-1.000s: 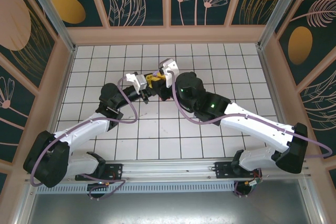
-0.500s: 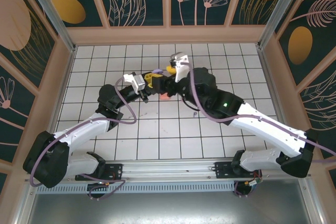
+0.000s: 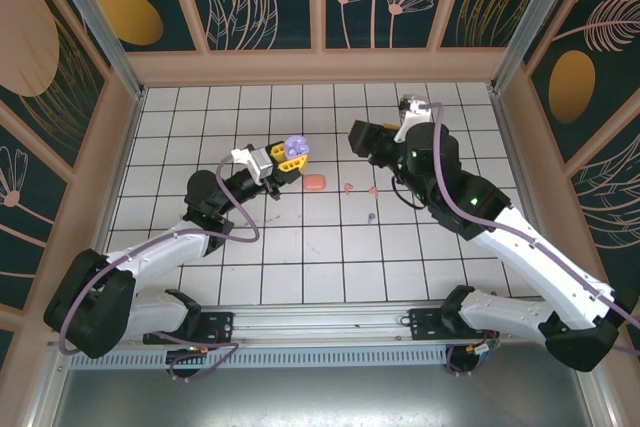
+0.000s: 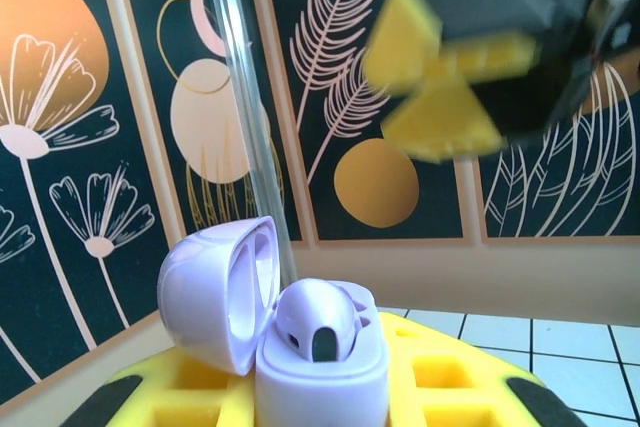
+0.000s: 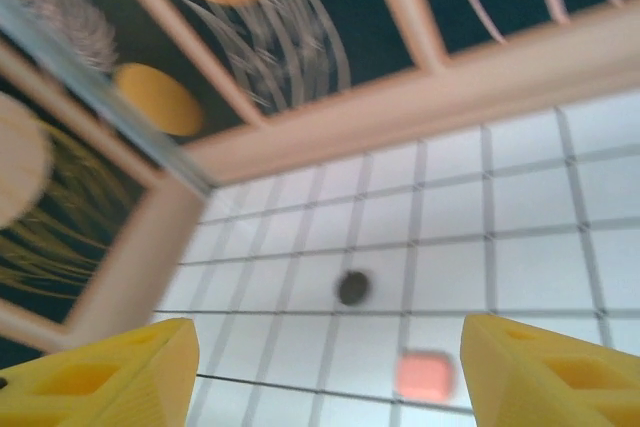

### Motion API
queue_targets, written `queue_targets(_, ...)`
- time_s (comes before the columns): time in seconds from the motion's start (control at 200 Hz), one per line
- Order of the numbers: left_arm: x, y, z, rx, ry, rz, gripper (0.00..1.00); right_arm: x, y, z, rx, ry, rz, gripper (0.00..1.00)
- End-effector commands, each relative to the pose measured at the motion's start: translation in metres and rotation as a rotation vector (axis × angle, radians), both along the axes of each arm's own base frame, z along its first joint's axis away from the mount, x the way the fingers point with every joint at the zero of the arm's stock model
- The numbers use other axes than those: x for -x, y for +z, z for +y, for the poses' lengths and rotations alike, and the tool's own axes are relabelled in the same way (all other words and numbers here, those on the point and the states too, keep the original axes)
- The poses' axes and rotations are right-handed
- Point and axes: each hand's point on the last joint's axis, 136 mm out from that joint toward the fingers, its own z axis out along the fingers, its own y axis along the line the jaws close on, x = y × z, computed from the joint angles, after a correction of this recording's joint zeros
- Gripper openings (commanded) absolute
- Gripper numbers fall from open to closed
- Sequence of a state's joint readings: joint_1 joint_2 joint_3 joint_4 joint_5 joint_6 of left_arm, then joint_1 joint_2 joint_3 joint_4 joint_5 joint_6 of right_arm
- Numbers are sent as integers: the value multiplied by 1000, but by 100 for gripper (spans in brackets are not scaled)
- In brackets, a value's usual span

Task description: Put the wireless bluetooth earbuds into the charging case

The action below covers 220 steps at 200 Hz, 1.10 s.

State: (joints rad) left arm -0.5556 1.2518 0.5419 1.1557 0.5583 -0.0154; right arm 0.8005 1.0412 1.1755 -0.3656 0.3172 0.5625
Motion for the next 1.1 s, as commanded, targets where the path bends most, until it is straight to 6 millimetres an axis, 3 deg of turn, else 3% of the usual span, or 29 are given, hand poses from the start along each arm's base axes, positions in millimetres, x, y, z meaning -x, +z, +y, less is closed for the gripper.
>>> queue_targets(0.0, 5, 16, 6, 47, 22, -58, 0, 0, -81, -21, 64, -97, 228, 69)
queue_targets(0.09, 4, 17, 7, 55, 29, -54, 0, 0, -132, -34, 128, -160, 349, 68)
queue_targets(0.24, 4, 19, 8, 63, 30, -54, 0, 3, -201, -45, 224, -202, 509, 68)
queue_targets(0.501, 4, 18, 9, 70, 26, -34, 0, 6, -280, -47, 285, -230, 711, 65)
queue_targets(0.641, 5, 17, 9, 73, 24, -32, 0, 3, -301, -41, 296, -237, 763, 62)
queue_targets(1.096, 6, 11, 10, 76, 25, -26, 0, -10, -325, -27, 309, -246, 817, 47)
